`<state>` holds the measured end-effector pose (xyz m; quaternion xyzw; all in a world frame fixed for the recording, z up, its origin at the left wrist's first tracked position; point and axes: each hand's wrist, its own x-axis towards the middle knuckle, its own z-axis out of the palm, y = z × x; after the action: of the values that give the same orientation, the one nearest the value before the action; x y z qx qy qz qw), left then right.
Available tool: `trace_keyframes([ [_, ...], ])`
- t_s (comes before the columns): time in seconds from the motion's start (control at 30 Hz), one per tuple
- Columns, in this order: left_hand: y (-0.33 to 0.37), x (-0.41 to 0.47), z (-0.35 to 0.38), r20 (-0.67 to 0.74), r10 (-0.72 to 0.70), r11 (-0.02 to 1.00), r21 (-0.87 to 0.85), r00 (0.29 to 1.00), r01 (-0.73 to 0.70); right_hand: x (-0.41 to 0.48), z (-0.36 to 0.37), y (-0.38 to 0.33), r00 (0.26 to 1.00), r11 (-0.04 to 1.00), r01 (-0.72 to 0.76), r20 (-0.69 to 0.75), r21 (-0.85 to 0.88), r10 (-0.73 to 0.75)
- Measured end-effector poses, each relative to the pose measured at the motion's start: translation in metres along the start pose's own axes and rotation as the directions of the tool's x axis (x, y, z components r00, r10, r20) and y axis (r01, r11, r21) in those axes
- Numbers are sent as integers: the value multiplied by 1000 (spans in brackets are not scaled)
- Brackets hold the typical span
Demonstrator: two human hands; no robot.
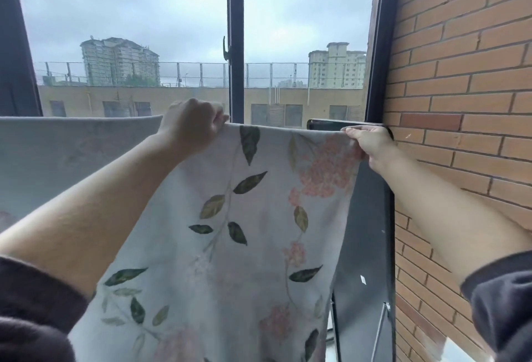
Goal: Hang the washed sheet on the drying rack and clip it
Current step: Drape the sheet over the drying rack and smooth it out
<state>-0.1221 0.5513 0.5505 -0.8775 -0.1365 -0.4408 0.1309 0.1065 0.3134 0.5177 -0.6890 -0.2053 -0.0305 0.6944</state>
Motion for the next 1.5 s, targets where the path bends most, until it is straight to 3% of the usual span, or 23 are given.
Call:
trace_keyframes([
  [0.13, -6, -24, 14, -47, 102, 993, 71, 994, -99, -19, 4, 19, 997, 999, -44, 65, -20, 45],
  [0.3, -1, -43, 23, 4, 105, 987, 121, 994, -105, -36, 12, 28, 994, 998, -54, 94, -41, 57],
  [0.5, 10, -60, 30, -44, 153, 982, 122, 987, -147, -59, 14, 53, 981, 995, 13, 192, -104, 7],
  [0.6, 12, -59, 32, -102, 122, 990, 84, 987, -114, -62, 10, 60, 972, 984, 97, 226, -150, -61],
  [0.77, 35, -48, 22, -163, -1, 998, -68, 987, -11, -48, 1, 54, 980, 974, 188, -42, -130, -195],
  [0.9, 47, -85, 43, -126, 108, 968, -211, 986, -133, -73, 7, 88, 992, 972, 126, 25, -199, -124],
  [1.0, 52, -145, 74, -113, 154, 949, -261, 982, -179, -113, 15, 128, 990, 992, 33, 141, -122, -15],
  [1.23, 58, -253, 117, 149, 14, 891, -451, 989, 56, -188, 50, 182, 915, 984, -180, 367, -4, 169],
  [1.37, 51, -311, 125, 293, -140, 835, -479, 946, 272, -228, 78, 205, 870, 956, -291, 421, 22, 256],
  [1.5, 35, -360, 119, 402, -290, 735, -488, 869, 471, -270, 111, 218, 873, 937, -333, 409, 107, 264],
])
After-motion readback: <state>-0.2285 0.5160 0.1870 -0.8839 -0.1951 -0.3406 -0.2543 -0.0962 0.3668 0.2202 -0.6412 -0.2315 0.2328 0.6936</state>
